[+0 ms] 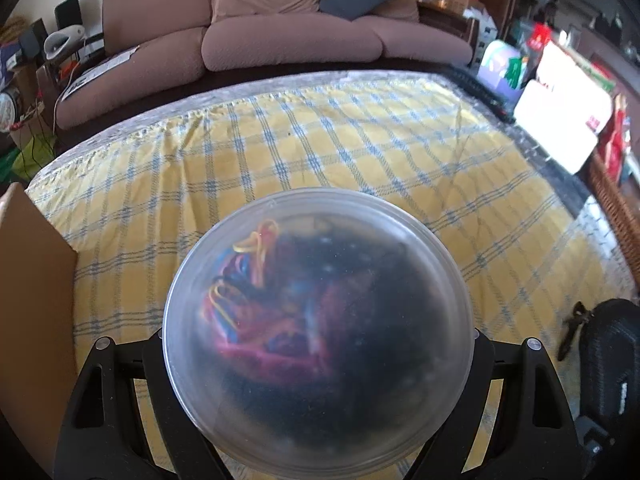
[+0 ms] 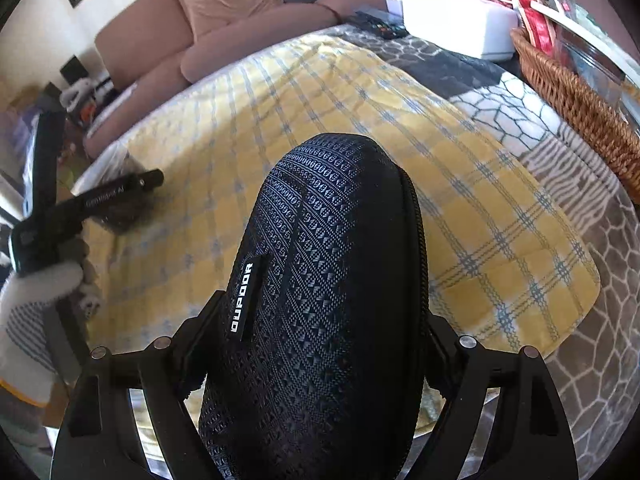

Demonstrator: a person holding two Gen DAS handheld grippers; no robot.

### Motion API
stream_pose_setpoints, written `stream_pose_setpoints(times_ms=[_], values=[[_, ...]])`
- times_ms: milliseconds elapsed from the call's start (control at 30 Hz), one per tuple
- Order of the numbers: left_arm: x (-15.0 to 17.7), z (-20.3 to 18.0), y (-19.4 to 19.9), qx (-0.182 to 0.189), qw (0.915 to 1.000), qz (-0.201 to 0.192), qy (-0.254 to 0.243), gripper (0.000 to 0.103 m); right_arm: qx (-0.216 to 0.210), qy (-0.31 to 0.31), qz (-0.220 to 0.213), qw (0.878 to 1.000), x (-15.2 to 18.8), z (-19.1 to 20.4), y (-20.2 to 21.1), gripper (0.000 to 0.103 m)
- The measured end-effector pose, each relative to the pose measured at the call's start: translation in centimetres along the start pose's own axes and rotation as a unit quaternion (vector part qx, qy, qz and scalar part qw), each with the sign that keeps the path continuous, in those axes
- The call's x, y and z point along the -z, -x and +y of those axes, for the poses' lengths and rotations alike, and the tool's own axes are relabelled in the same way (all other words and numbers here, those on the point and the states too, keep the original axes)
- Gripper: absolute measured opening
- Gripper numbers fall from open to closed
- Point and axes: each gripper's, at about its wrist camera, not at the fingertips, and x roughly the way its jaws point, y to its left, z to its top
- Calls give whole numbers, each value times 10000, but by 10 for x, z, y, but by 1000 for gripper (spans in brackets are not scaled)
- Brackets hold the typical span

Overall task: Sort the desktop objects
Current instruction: 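Lift the jar and zippered case and carry them toward the box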

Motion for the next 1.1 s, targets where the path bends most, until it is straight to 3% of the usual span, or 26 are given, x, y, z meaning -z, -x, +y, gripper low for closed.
stream_pose_setpoints(times_ms=[300, 433, 833, 1100], values=[[2, 22, 73, 173, 9997, -164, -105, 82, -598, 252, -371, 9972, -11, 50, 33, 86], [8, 45, 113, 160, 9996, -194, -151, 82, -772, 476, -335, 9953, -12, 82, 40, 86], [33, 175, 230, -193, 9981, -470, 358, 82, -1253, 990, -404, 9863, -14, 190, 87, 86], [69, 261, 245, -471, 9947, -322, 855, 82, -1557, 1382, -184, 9779, -8, 280, 73, 86]])
